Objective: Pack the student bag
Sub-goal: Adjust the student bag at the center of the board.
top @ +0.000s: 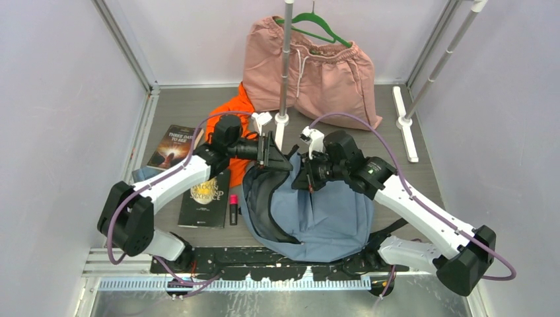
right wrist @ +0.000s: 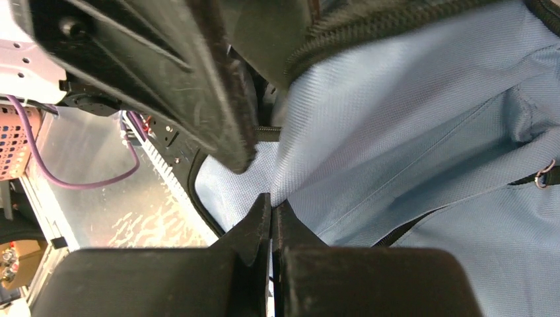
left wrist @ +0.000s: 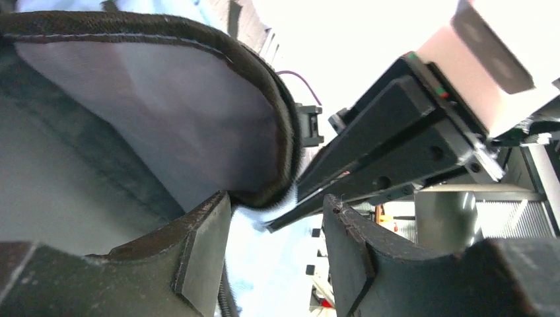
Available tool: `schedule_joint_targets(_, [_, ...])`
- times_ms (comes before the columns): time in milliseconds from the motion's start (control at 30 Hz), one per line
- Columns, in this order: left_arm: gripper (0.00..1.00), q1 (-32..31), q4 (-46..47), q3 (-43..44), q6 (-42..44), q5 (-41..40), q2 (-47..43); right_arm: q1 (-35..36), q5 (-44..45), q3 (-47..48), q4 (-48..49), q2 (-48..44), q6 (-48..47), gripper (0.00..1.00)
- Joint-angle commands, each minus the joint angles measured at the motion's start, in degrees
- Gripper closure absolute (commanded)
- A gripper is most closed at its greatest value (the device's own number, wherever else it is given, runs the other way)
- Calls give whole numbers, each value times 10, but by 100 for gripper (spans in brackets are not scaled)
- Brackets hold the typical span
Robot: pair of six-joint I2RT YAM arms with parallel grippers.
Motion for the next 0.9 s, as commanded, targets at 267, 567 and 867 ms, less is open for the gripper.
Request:
schedule_joint_targets(267, [42,17,-244,54,191,-54,-52,0,-31,46,-1,24,-23,99])
schedule_joint_targets(567, [42,7,39,17,-2,22,30,1,-21,47,-6,35,-34,99])
schedule_joint_targets(867, [100,9,29,35,-28,-17,48,1,70,39,-28,1,-5,8])
